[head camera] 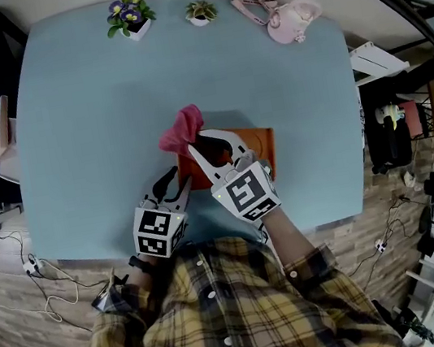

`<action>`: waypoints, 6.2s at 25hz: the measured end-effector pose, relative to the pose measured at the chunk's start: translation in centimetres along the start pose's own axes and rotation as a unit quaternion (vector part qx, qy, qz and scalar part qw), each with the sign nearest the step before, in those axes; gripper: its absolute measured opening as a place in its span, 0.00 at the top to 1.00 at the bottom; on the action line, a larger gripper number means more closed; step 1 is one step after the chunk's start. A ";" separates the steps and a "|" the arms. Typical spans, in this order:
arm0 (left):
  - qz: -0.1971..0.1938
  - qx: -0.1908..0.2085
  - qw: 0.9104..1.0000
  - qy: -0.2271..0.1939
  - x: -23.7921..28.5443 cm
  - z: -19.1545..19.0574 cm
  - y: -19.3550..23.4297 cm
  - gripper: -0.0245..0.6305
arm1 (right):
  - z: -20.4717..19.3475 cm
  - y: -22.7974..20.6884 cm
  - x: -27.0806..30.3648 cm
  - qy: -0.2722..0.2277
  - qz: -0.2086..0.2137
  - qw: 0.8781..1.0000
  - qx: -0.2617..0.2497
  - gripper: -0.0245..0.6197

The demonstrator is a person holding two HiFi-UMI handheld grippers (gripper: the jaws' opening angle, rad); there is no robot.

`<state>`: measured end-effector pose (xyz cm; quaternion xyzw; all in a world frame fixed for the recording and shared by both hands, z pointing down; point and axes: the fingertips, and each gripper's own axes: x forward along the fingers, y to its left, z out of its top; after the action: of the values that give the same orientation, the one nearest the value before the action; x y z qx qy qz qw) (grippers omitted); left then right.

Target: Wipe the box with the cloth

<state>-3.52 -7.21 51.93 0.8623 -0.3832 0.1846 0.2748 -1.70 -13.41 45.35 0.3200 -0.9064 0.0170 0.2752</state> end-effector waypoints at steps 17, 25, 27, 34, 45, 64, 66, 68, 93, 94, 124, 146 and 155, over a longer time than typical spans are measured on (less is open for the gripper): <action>0.003 -0.011 1.000 -0.013 0.0 -0.2 0.1 0.76 | -4.2 1.3 3.9 0.080 0.056 0.991 -0.092 0.89; 0.003 -0.019 1.000 -0.021 -0.1 -0.3 0.2 0.76 | -5.3 0.7 3.2 0.104 0.048 0.989 -0.091 0.89; 0.003 -0.019 1.000 -0.020 0.0 -0.3 0.2 0.76 | -5.9 0.2 2.7 0.115 0.047 0.988 -0.087 0.89; 0.004 -0.015 1.000 -0.027 -0.2 -0.2 0.3 0.76 | -7.5 -1.5 0.7 0.152 0.035 0.987 -0.032 0.89; 0.003 -0.018 0.999 -0.029 -0.1 -0.3 0.2 0.76 | -10.8 -5.4 -3.6 0.193 -0.019 0.981 0.022 0.89; 0.001 -0.020 0.999 -0.033 -0.1 -0.3 0.1 0.76 | -13.9 -9.3 -8.9 0.267 -0.106 0.958 0.018 0.89; 0.000 -0.020 0.999 -0.034 -0.1 -0.3 0.1 0.76 | -13.9 -9.7 -9.4 0.264 -0.117 0.957 0.030 0.89; -0.001 -0.020 0.999 -0.034 -0.1 -0.4 0.1 0.76 | -13.9 -9.8 -9.6 0.261 -0.122 0.957 0.036 0.89; -0.003 -0.017 0.999 -0.043 -0.1 -0.3 0.0 0.76 | -2.4 1.9 -4.3 0.057 0.031 0.995 0.075 0.88; -0.003 -0.016 0.999 -0.044 0.0 -0.3 0.0 0.76 | -2.2 2.7 -3.6 0.052 0.044 0.994 0.080 0.88; -0.005 -0.021 0.998 -0.055 -0.1 -0.3 0.0 0.75 | -6.9 4.3 -0.6 0.143 0.068 0.987 0.023 0.89; -0.006 -0.024 0.998 -0.055 -0.1 -0.3 0.1 0.75 | -10.5 0.4 -4.9 0.210 0.001 0.977 -0.017 0.89; -0.007 -0.024 0.998 -0.057 0.0 -0.3 0.1 0.75 | -13.1 -2.4 -7.7 0.249 -0.041 0.968 -0.019 0.89</action>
<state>-3.68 -7.10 52.17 0.8674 -0.3964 0.1241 0.2741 11.09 -8.18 52.17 0.3374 -0.7957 0.0679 0.4984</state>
